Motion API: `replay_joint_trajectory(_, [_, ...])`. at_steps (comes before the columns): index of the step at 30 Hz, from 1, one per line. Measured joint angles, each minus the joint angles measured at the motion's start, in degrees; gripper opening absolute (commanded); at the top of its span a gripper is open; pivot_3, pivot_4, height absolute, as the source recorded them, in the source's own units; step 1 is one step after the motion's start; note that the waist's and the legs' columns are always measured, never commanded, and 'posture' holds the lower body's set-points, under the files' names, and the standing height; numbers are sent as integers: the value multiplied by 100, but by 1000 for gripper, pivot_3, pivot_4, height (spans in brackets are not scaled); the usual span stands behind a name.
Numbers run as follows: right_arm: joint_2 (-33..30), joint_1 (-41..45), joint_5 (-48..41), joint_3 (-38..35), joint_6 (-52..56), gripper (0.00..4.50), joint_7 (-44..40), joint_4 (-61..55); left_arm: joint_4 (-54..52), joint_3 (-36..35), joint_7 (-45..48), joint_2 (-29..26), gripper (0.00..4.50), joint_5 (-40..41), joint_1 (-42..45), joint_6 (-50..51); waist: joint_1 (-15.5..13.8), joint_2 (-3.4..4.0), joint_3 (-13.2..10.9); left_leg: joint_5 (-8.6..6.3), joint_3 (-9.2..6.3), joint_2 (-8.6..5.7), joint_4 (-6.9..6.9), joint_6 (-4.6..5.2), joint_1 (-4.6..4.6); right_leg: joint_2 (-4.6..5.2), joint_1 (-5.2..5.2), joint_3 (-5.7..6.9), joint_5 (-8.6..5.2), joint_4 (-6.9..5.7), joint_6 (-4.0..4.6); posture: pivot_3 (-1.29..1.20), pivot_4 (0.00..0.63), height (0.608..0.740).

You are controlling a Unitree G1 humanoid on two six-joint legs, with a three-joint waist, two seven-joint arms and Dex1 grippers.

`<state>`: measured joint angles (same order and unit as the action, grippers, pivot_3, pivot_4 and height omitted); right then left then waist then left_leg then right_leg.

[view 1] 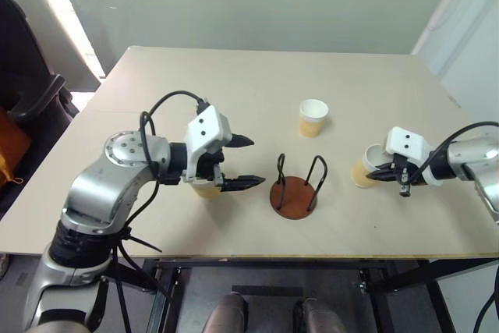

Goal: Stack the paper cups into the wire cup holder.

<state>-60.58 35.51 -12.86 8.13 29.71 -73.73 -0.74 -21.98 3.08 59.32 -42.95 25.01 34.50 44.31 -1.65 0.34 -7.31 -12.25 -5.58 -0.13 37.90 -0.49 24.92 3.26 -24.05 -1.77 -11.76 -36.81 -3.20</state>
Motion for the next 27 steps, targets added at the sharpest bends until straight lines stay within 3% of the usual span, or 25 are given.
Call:
replay_joint_trajectory(5, [0, 1370, -875, -463, 533, 22, -436, -529, 14, -3, -62, -109, 4500, 16, -6, -20, 18, 0, 0, 7, -1, 0, -28, -15, -1, -4, -12, 2, -13, 0, 21, 0, 150, 740])
replay_joint_trajectory(9, [238, 2161, -1329, -368, 639, 22, -853, -1141, 49, -2, -48, -139, 4500, 70, -6, -48, 16, -4, 2, 13, -17, 4, -50, -24, -3, -8, -14, 15, -30, -1, 49, 0, 150, 740])
replay_joint_trajectory(15, [480, 2177, -1307, 473, 366, 22, -1544, -1497, 87, -1, -49, -165, 4500, 83, -6, -82, 10, -4, 3, 24, -21, 2, -58, -43, 1, -6, -19, 18, -35, -1, 59, 0, 150, 740])
replay_joint_trajectory(26, [753, 2168, -379, 1075, -554, 22, -1752, -930, 68, -1, -117, -225, 4500, 106, -82, -78, 25, -4, 3, 23, -23, 8, -70, -36, -11, -5, -23, 20, -32, -16, 64, 0, 150, 740])
replay_joint_trajectory(27, [772, 2168, -358, 1080, -596, 204, -1757, -900, 66, -1, -121, -226, 4500, 109, -82, -78, 26, -4, 3, 23, -23, 8, -70, -36, -11, -5, -23, 20, -32, -16, 65, 0, 150, 740])
